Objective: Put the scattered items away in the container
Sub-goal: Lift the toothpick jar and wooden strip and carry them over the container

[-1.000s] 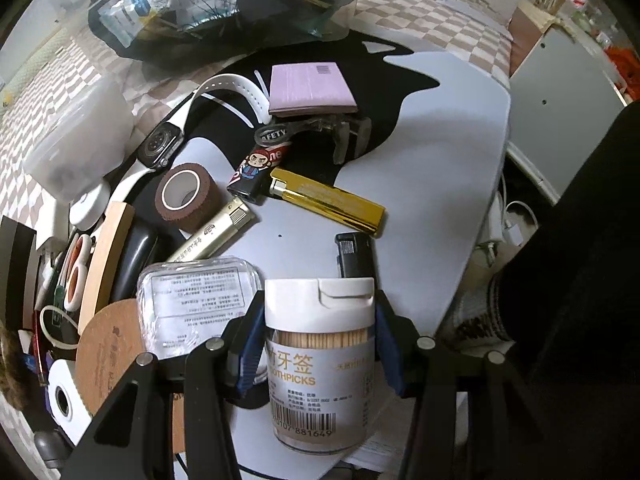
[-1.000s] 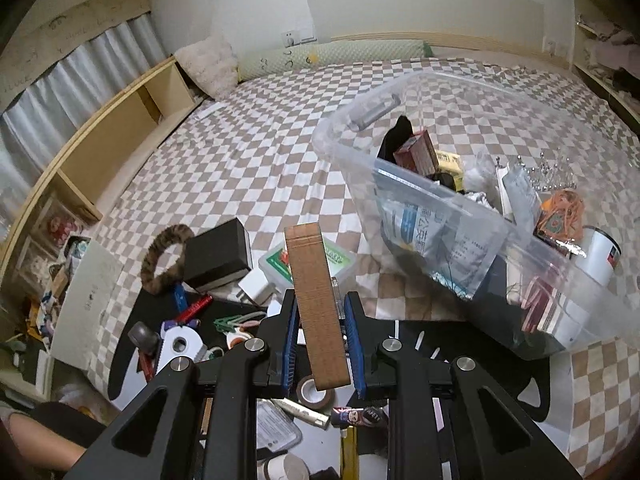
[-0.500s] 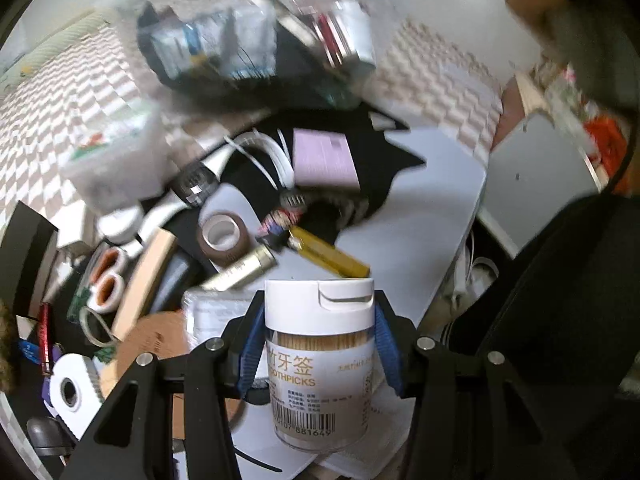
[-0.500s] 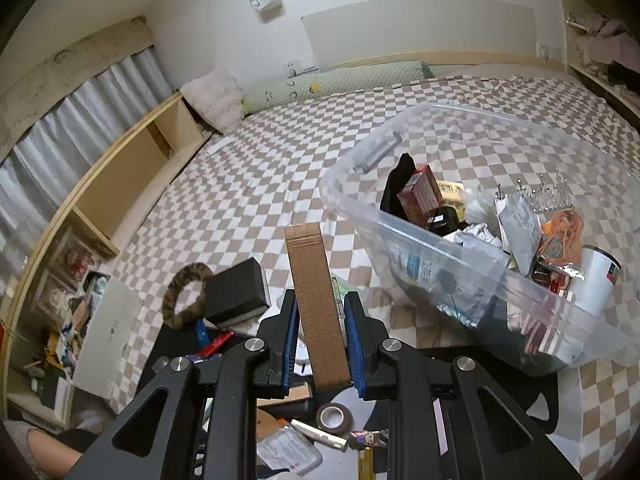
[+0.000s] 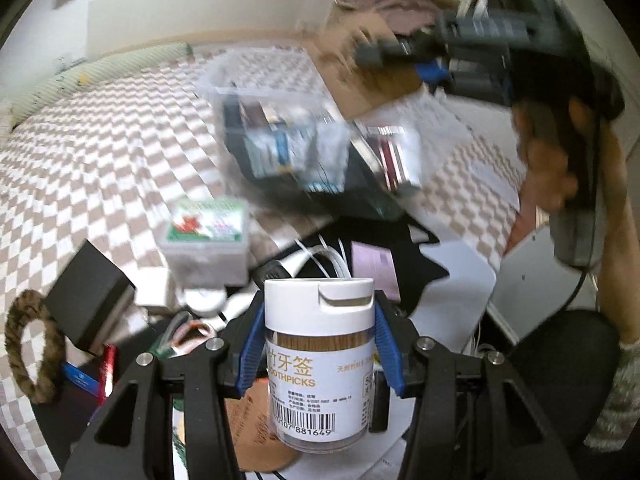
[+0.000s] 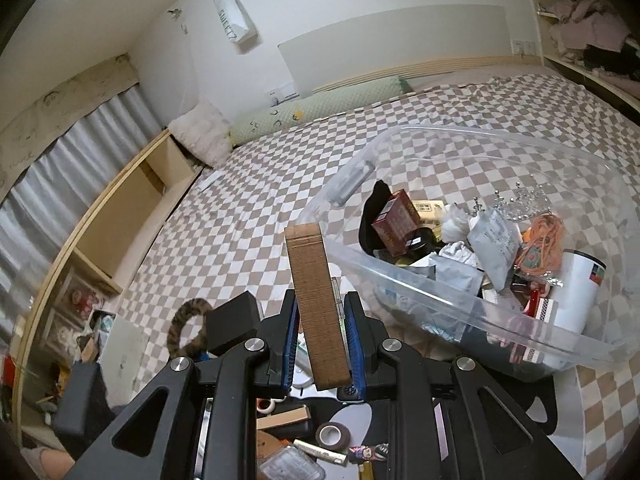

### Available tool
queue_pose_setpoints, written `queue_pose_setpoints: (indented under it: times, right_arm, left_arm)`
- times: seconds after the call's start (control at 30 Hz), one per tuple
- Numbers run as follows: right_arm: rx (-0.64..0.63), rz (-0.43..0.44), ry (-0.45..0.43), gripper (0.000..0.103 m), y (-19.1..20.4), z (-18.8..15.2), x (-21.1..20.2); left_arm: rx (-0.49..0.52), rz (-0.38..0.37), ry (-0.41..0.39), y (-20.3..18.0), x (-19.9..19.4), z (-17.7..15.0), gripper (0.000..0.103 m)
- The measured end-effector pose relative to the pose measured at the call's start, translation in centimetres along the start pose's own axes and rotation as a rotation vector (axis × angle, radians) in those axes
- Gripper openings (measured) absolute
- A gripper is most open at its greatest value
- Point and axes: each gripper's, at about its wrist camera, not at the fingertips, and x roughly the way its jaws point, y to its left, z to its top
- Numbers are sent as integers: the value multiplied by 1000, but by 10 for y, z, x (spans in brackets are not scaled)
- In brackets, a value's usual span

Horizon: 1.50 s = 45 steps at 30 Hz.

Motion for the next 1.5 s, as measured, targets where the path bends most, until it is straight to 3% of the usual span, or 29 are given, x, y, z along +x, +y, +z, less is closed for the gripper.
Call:
queue_pose_setpoints:
  times: [0.4,0.9,1.23,1.37,1.5]
  right_arm:
    - [-16,-11,-1,23,0,3,0]
    - [-24,-16,-13,23,-8,3,-7]
    - [-18,-109,-45,23,-21,7,-15]
    - [-7,-134,-58,23,-28,9,-18]
    - [-11,-177,-69,23,-32,12,-19]
  left_arm:
    - [-70,42,-133,22,-32,37,50]
    - [-110,124,-224,30,-26,98,50]
    - [-126,117,-214,26,-7,126,50]
    - [-79,159,-222,19,0,137,50]
    - [-78,130,-245,17,2,146,50]
